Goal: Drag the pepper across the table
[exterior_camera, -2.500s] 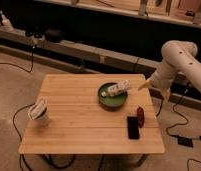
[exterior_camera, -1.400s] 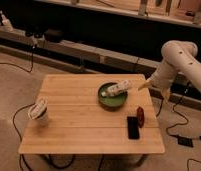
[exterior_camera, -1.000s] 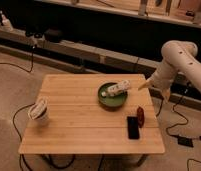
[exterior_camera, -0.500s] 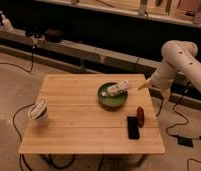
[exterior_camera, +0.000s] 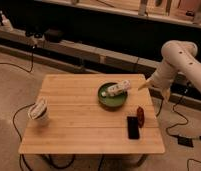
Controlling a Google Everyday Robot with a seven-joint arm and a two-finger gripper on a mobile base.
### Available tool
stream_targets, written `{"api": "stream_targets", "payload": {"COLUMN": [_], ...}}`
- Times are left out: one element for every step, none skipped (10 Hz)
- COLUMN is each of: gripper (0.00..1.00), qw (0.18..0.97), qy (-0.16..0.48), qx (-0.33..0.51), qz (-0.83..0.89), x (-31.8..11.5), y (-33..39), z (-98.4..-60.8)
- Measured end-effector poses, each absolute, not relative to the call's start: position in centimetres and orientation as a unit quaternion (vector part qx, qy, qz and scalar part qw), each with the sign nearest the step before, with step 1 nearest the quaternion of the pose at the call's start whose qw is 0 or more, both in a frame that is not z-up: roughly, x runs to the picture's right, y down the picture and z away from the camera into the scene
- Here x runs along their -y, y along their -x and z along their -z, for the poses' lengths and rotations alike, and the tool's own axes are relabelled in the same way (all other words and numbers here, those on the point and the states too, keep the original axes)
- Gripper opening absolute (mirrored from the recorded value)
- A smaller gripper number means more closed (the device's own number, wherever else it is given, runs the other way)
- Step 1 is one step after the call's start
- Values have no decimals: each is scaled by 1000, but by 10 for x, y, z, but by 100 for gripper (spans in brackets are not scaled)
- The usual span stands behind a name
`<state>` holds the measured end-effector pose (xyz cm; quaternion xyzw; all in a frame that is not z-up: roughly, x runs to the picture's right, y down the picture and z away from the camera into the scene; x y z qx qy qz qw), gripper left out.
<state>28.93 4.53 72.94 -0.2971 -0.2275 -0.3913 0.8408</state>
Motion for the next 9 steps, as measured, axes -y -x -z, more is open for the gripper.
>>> {"api": "stream_targets", "payload": {"gripper": [80, 80, 80, 80, 80, 80, 80, 80, 80], "qw": [832, 822, 810, 800, 793, 788, 784, 782, 780], "qy": [301, 298, 291, 275, 254, 223, 195, 172, 163], "qx": [230, 233, 239, 245, 249, 251, 250, 248, 247], "qz": [406, 426, 450, 474, 495, 517, 533, 546, 551], "x": [-52, -58, -65, -68, -69, -67, -65, -63, -61], "y": [-291, -293, -294, -294, -295, -294, -296, -298, -297], "z": [-733, -739, -750, -761, -771, -780, -787, -792, -794]}}
